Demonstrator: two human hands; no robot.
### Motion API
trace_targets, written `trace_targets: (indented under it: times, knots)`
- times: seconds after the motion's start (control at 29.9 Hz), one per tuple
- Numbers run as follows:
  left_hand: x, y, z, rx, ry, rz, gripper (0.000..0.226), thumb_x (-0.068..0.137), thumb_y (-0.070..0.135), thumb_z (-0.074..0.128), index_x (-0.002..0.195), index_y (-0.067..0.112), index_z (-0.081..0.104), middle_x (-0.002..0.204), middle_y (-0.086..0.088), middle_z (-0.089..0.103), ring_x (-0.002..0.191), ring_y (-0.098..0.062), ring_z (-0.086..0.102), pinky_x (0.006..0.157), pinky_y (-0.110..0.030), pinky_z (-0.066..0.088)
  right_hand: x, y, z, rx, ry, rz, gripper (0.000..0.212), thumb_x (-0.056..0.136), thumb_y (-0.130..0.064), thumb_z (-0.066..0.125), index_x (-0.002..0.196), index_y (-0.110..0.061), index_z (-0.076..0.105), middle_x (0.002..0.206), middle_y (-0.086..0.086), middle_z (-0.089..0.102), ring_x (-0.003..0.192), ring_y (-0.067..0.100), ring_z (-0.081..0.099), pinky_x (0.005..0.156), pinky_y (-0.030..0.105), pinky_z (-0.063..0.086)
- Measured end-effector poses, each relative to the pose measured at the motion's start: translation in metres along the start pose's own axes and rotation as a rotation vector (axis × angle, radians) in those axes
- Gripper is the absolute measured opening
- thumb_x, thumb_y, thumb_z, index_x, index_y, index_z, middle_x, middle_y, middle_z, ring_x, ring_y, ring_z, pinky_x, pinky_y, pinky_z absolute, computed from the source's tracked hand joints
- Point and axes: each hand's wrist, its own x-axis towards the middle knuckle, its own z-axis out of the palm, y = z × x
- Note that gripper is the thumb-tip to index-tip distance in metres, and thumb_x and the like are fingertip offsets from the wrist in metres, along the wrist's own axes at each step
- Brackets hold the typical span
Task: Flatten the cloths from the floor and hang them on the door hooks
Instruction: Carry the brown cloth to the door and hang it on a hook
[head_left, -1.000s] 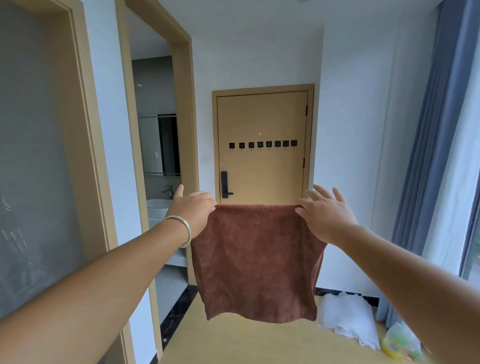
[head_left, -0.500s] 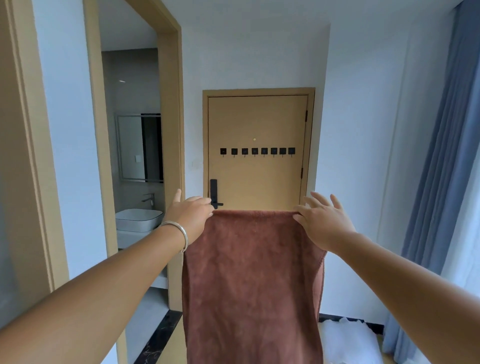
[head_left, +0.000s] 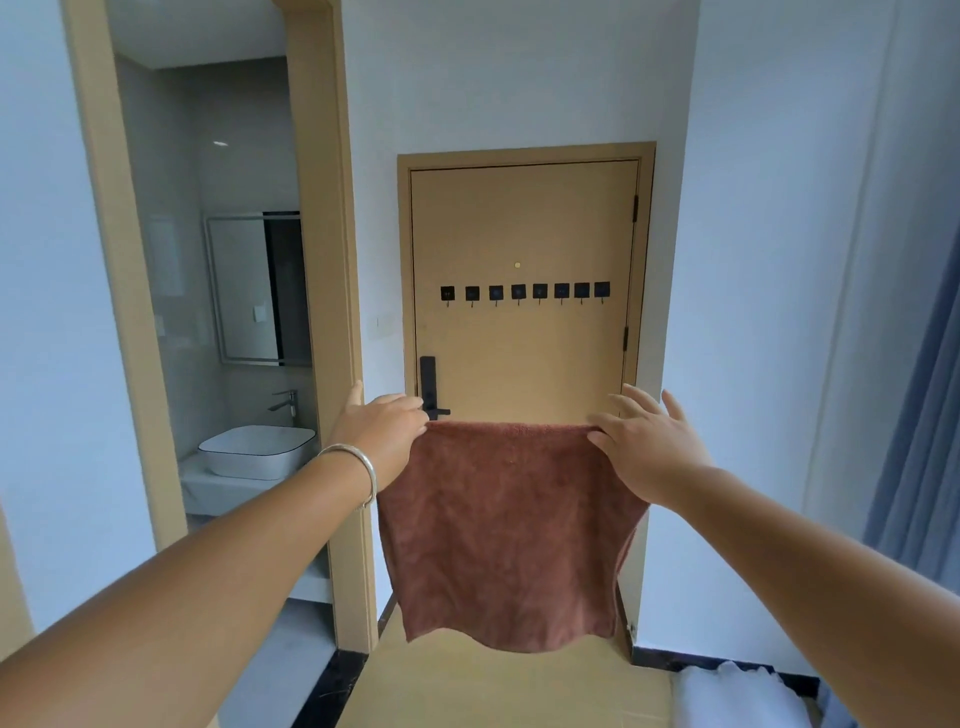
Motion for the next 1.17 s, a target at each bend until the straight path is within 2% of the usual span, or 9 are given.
trace_targets:
  times: [0.1,0.3,0.44,0.57,0.84,1.04,1.17]
  knots:
    - [0.037,-0.004,0.026,-0.005,0.011,-0.015,0.034,0.102,0.018,0.031,0.112,0.027,0.062,0.124,0.010,0.055,0.122,-0.009,0.045,0.114,-0.051,0.005,0.042,0.008,0.030,0.010,0.010,-0.014,0.044,0.102,-0.047,0.017,0.140,-0.043,0.039,0.155,-0.004,0.029,0.148,0.019,0.005,0.118,0.050,0.001]
    - [0.125,-0.007,0.069,0.015,0.008,-0.043,0.033,0.102,0.017,0.031,0.110,0.024,0.062,0.122,0.009,0.056,0.121,-0.010,0.046,0.114,-0.051,0.003,0.137,0.038,0.089,0.023,0.044,-0.056,0.043,0.102,-0.046,0.018,0.140,-0.043,0.039,0.155,-0.003,0.030,0.148,0.021,0.006,0.118,0.051,0.003]
    - [0.187,-0.004,0.089,0.019,0.007,-0.059,0.031,0.102,0.018,0.030,0.102,0.025,0.060,0.109,0.013,0.055,0.116,-0.008,0.049,0.115,-0.050,0.004,0.201,0.062,0.120,0.050,0.047,-0.064,0.045,0.102,-0.047,0.017,0.140,-0.042,0.040,0.155,-0.003,0.029,0.148,0.021,0.006,0.119,0.051,0.002]
    - [0.235,-0.007,0.114,0.018,-0.005,-0.076,0.033,0.103,0.020,0.029,0.110,0.026,0.060,0.122,0.013,0.055,0.123,-0.007,0.044,0.115,-0.051,0.003,0.254,0.075,0.147,0.046,0.055,-0.078,0.045,0.102,-0.047,0.017,0.140,-0.042,0.040,0.156,-0.002,0.029,0.148,0.022,0.006,0.118,0.052,0.002]
    - [0.322,-0.035,0.176,0.029,-0.024,-0.082,0.033,0.103,0.019,0.031,0.112,0.027,0.061,0.126,0.011,0.055,0.125,-0.008,0.043,0.116,-0.051,0.002,0.341,0.077,0.206,0.051,0.031,-0.090,0.048,0.101,-0.050,0.014,0.140,-0.040,0.041,0.156,-0.003,0.028,0.148,0.020,0.005,0.118,0.050,0.001]
    - [0.399,-0.076,0.234,0.017,-0.016,-0.061,0.035,0.103,0.018,0.030,0.123,0.030,0.057,0.137,0.015,0.047,0.140,-0.007,0.026,0.116,-0.052,0.000,0.425,0.060,0.252,0.032,0.034,-0.084,0.049,0.101,-0.050,0.014,0.141,-0.040,0.040,0.157,-0.003,0.026,0.148,0.020,0.001,0.118,0.049,-0.001]
    - [0.455,-0.116,0.269,0.023,0.004,-0.061,0.035,0.103,0.016,0.031,0.124,0.030,0.056,0.139,0.016,0.045,0.141,-0.006,0.024,0.116,-0.051,0.000,0.497,0.043,0.273,0.025,0.039,-0.087,0.048,0.102,-0.048,0.016,0.142,-0.039,0.039,0.157,-0.002,0.025,0.149,0.020,0.000,0.118,0.049,0.000]
